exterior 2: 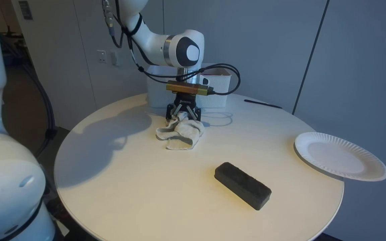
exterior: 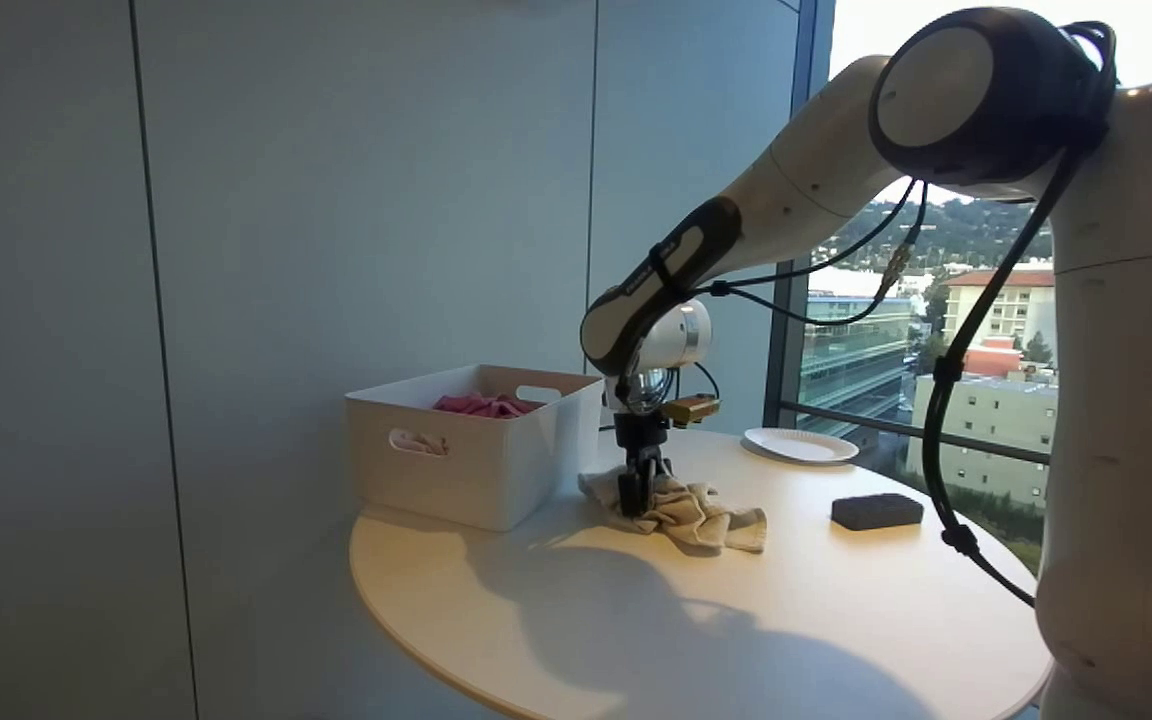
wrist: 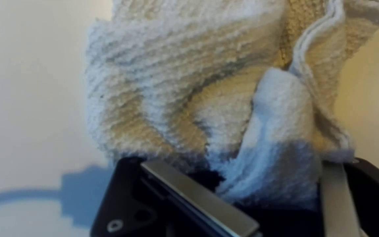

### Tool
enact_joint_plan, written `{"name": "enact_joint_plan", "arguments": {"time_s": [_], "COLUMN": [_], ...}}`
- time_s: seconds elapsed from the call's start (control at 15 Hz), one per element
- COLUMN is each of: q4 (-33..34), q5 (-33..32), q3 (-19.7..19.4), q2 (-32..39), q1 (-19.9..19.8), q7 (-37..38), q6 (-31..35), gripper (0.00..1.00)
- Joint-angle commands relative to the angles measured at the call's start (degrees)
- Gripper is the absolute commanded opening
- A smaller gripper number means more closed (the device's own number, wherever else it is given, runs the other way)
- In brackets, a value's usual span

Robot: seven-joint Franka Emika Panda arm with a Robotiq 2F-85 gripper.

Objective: Pick up the white towel from the white basket and put it on the table, wipe the table with the white towel, pick up the white towel and put it in the white basket

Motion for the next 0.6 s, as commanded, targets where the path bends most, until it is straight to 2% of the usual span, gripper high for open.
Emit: {"name": "enact_joint_plan", "arguments": {"time_s": [0.0, 0.13, 0.53], "q4": [-0.8, -0.8, -7.7], "q5": [1.5, 0.7, -10.7], "q3": [-1.0, -0.9, 1.1], "q2": [5.0, 3.9, -9.7], "q1": [-0.4, 0.0, 4.2], "q7": [3.0, 3.6, 6.9], "q6": [6.7, 6.6, 11.9], "gripper": [0.03, 0.03, 0.03]}}
